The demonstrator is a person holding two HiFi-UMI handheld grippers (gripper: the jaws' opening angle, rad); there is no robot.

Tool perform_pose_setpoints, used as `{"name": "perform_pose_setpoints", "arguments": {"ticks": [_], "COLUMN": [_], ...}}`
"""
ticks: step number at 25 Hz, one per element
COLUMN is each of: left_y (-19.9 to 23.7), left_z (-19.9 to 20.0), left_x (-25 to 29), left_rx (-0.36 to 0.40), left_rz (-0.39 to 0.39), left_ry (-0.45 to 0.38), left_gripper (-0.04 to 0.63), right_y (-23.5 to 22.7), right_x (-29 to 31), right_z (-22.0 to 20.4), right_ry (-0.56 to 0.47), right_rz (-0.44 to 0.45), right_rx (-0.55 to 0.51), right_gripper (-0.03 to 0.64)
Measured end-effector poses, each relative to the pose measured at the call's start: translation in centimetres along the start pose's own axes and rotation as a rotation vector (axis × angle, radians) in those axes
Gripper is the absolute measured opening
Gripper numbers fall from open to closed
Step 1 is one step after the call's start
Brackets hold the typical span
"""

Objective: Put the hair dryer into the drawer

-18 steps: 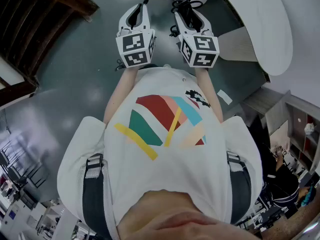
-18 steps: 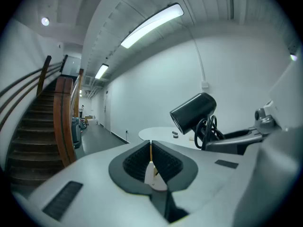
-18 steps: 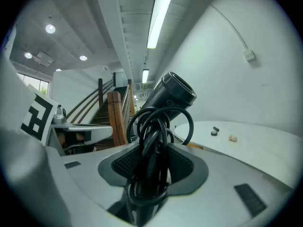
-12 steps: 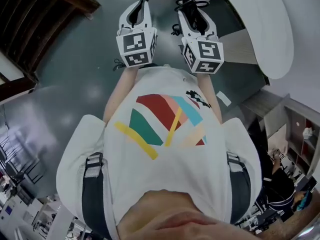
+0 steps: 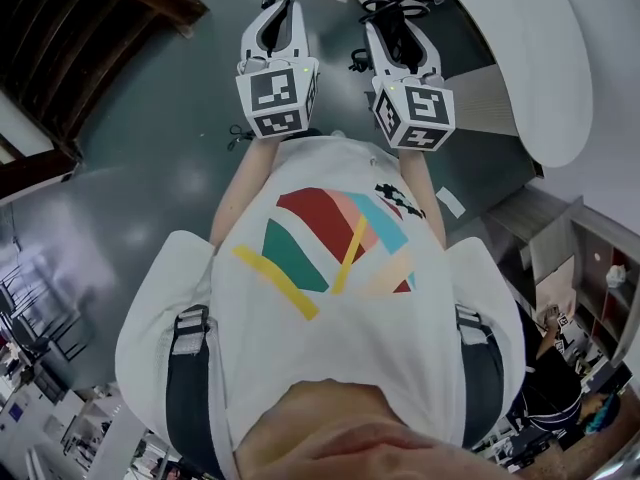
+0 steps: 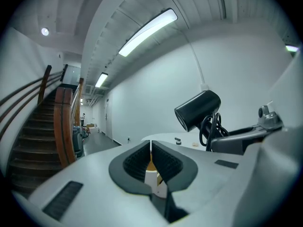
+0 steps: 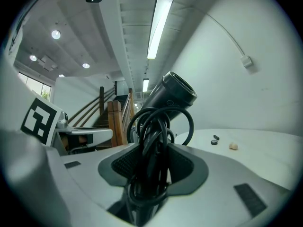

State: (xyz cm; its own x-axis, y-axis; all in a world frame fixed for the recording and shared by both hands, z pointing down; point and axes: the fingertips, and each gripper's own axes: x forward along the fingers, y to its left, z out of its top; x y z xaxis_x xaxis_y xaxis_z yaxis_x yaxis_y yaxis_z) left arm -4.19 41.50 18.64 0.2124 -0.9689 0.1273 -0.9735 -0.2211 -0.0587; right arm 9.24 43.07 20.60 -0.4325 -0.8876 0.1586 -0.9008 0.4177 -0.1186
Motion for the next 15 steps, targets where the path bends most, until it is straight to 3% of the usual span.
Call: {"name": "perform_pose_setpoints", "arguments": {"ticks": [15], "left_y": [1.3], "left_z": [-0.8], "left_x": [-0.5], "left_rx": [-0.015], "left_rz": [0.03], "left_ry": [0.008], "left_gripper": [0.017], "right_y": [0.9], "right_x": [0.4], "right_z": [0.3], "right_ry": [-0.002], "right_rz": [0.02], "right_rx": [-0.045], "right_gripper": [0.183]}}
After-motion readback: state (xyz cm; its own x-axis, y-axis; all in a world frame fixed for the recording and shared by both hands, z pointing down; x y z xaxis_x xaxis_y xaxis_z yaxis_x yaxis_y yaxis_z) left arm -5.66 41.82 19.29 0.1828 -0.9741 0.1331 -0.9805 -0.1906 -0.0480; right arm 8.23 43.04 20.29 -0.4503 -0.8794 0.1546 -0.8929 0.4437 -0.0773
